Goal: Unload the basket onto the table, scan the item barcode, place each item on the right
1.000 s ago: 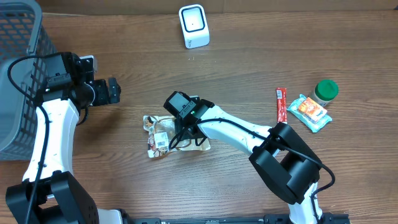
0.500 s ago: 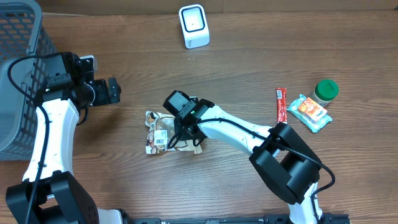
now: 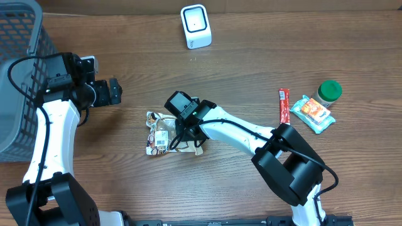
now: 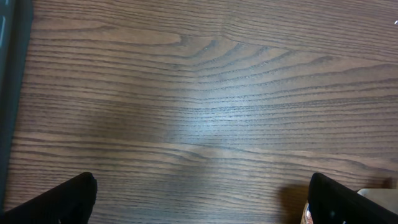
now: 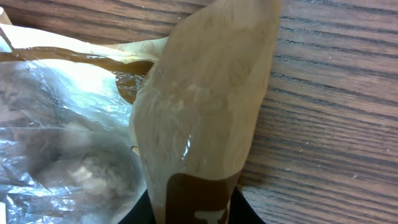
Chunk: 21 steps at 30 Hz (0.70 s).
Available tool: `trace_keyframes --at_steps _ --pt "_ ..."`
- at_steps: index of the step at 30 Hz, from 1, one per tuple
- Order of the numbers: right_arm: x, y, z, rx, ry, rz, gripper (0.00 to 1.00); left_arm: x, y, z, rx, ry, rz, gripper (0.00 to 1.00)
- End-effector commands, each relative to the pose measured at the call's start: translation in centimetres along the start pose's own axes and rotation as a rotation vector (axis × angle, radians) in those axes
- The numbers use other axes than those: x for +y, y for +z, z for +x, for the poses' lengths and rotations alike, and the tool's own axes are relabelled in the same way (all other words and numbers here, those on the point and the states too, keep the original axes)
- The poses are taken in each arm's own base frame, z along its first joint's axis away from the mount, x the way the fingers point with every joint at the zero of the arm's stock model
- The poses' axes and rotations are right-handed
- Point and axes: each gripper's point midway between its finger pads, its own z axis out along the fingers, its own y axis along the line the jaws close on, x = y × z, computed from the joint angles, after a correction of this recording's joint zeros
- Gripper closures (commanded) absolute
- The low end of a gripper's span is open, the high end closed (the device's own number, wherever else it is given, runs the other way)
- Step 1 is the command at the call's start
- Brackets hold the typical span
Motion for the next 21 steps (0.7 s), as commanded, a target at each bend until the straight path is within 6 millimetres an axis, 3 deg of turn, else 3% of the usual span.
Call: trace_keyframes --at_steps 1,12,21 --pt "-0.7 1.7 1.1 0.041 -0.007 0.031 0.96 -0.2 -0.1 -0.6 -0.012 0.016 0.008 0.0" --pt "-0.2 1.8 0.5 0.016 -0.007 0.011 0.96 -0.2 -0.1 -0.6 -0.012 0.016 0.008 0.0" --pt "-1.2 0.9 -0.7 0.015 0.025 0.021 0.96 -0.2 -0.1 -0.6 -0.012 0.016 0.008 0.0"
